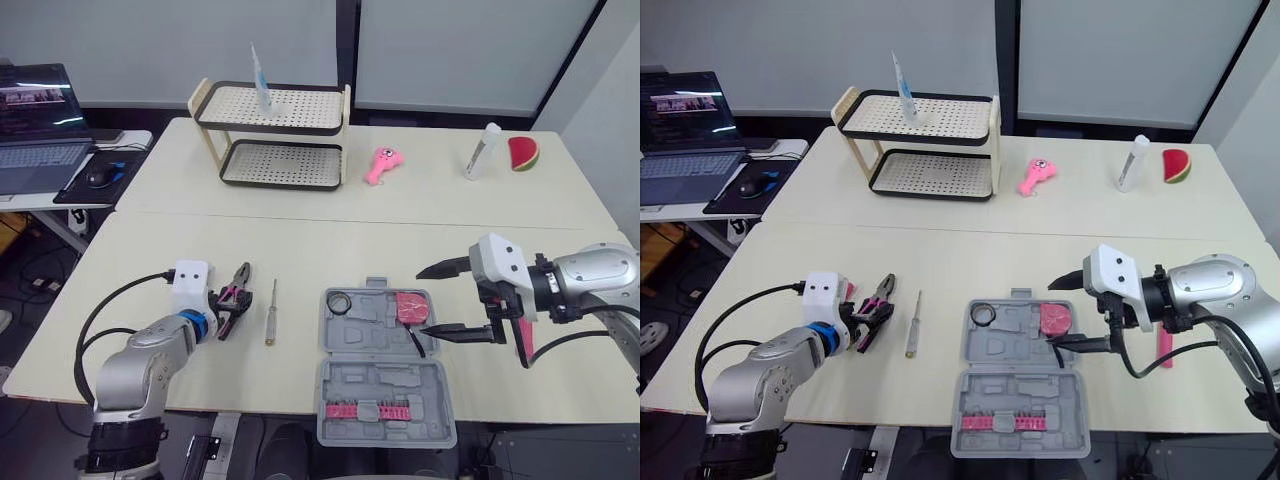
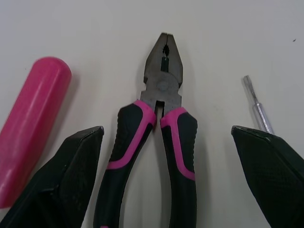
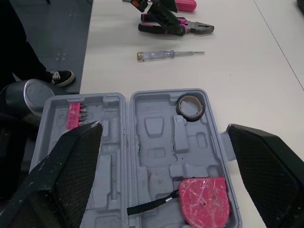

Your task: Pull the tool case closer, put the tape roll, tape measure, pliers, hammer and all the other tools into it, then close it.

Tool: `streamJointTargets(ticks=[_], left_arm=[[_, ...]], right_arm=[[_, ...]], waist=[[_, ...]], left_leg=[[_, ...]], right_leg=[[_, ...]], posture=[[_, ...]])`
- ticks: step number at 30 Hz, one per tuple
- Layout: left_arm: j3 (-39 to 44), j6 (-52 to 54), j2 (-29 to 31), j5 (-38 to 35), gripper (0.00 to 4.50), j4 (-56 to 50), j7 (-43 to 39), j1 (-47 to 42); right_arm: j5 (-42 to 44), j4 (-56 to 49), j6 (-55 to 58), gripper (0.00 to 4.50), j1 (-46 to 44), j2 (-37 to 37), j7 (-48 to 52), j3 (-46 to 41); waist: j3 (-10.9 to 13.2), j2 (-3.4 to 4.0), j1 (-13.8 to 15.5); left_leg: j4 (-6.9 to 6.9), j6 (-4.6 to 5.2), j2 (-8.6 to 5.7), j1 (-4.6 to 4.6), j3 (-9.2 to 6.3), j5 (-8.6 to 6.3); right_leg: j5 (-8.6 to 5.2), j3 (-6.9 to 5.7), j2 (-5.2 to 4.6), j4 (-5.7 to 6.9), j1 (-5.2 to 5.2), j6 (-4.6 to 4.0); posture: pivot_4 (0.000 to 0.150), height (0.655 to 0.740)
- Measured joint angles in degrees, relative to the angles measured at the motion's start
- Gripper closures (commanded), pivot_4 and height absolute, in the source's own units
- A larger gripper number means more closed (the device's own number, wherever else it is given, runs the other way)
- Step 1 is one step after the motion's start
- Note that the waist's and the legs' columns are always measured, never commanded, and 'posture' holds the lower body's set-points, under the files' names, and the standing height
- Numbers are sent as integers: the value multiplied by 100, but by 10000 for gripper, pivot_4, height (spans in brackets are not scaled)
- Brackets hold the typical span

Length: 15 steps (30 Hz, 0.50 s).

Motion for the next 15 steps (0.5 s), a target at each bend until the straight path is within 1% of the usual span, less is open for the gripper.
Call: streamJointTargets(ticks=[6,12,15], left_arm=[[-123,63,8,181,0,395,-10,-305],[-233,131,162,266,0,550,-206,-445],[-311,101,217,334,6161,580,-275,-455]], right_arm=[[3,-73,2,468,57,-5,-62,-5],[12,-133,44,468,114,-15,-84,-33],[21,-145,67,0,143,-16,-106,-41]], waist=[[0,0,6],[0,0,6],[0,0,5]], left_leg=[[12,0,-1,-3,-3,0],[21,0,-1,-2,-6,0],[24,0,-1,-2,-7,0]], right_leg=[[0,-3,0,7,0,0],[0,-3,0,19,0,0],[0,-2,0,23,0,0]], posture=[[1500,7400],[1500,7400],[1500,7400]])
